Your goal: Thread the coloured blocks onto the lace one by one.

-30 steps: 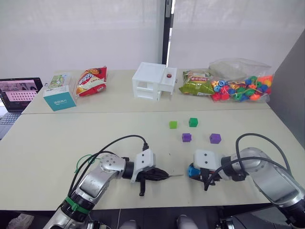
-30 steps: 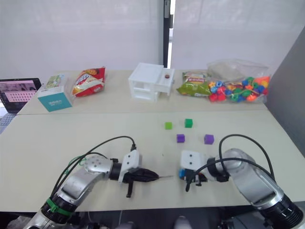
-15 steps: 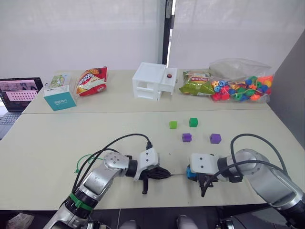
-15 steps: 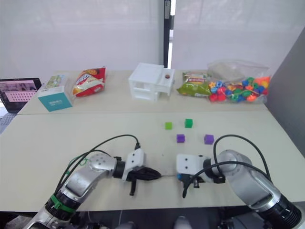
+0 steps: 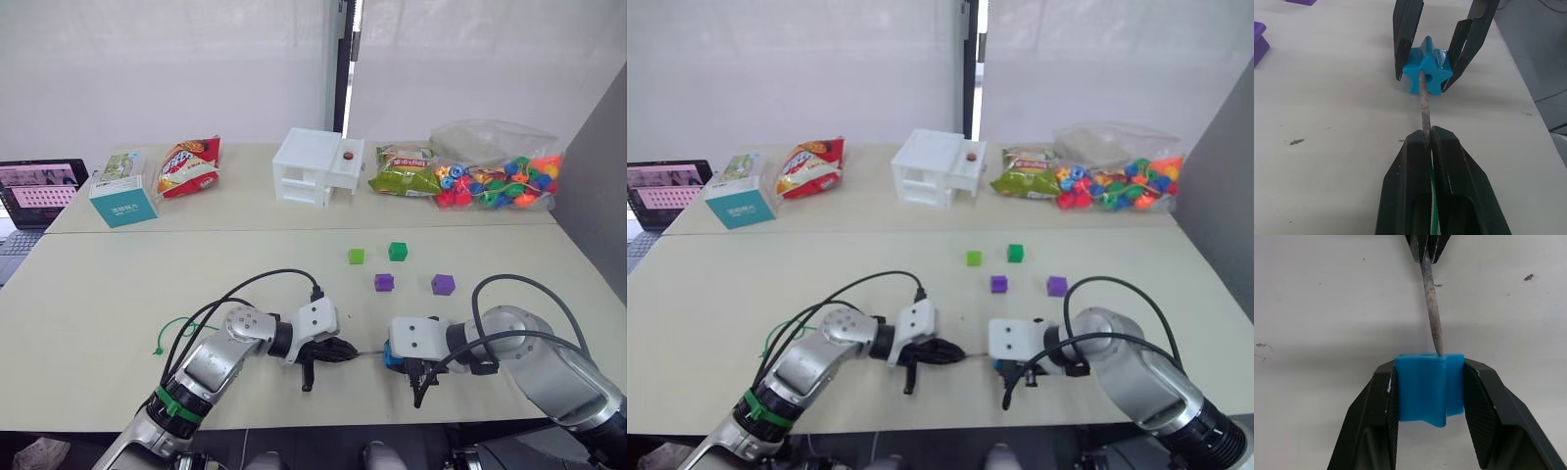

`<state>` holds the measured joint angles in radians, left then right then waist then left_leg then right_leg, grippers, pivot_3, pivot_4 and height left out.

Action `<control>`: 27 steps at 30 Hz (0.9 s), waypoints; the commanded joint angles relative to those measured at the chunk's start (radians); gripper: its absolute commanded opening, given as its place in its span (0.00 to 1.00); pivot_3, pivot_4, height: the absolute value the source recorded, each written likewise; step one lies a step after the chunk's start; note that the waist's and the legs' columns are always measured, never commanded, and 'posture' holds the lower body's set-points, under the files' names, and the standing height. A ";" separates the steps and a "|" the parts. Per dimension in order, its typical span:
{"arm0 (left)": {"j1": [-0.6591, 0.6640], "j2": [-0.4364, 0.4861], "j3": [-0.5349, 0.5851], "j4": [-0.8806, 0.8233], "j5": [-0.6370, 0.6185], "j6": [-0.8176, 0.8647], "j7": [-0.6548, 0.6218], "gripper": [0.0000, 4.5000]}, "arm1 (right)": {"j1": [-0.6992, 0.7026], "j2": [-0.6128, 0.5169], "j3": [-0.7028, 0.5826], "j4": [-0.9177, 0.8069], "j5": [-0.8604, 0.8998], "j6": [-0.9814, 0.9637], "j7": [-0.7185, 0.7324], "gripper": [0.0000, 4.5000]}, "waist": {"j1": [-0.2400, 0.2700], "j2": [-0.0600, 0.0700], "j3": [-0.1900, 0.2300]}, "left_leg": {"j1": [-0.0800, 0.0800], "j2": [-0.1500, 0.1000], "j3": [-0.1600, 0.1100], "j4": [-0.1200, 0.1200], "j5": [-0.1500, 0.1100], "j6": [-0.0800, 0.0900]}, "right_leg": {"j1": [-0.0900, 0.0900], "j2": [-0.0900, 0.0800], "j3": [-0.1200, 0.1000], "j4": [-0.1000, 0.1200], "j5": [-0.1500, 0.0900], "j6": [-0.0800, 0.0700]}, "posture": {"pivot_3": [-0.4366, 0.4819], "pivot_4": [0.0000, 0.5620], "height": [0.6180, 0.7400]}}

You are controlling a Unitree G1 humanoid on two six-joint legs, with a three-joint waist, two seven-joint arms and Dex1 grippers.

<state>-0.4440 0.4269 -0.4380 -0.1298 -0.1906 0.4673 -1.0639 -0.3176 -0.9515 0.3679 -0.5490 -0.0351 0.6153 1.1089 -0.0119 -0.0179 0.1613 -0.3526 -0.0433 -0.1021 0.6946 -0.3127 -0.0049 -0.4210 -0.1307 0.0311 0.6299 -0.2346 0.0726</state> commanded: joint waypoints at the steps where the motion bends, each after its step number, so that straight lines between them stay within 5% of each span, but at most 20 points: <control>1: -0.025 -0.005 -0.019 -0.004 0.006 -0.007 -0.014 0.00 | 0.001 0.011 0.026 -0.017 0.004 -0.002 0.011 0.29 | 0.000 0.000 0.000 | 0.000 0.000 0.000 0.000 0.000 0.000 | 0.000 0.000 0.000 0.000 0.000 0.000 | 0.48 0.27 1.00; 27: -0.043 0.050 -0.051 -0.070 0.043 0.071 -0.009 0.00 | 0.017 0.005 0.029 -0.013 -0.006 0.006 0.005 0.29 | -0.001 0.000 0.000 | 0.000 0.000 0.000 0.000 0.000 0.000 | 0.000 0.000 0.000 0.000 0.000 0.000 | 0.48 0.27 1.00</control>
<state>-0.4686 0.4727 -0.4911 -0.1621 -0.1528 0.5352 -1.0719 -0.3148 -0.9499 0.3677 -0.5534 -0.0377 0.6183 1.1070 -0.0124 -0.0179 0.1613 -0.3526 -0.0433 -0.1022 0.6945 -0.3128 -0.0049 -0.4211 -0.1307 0.0311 0.6299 -0.2345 0.0727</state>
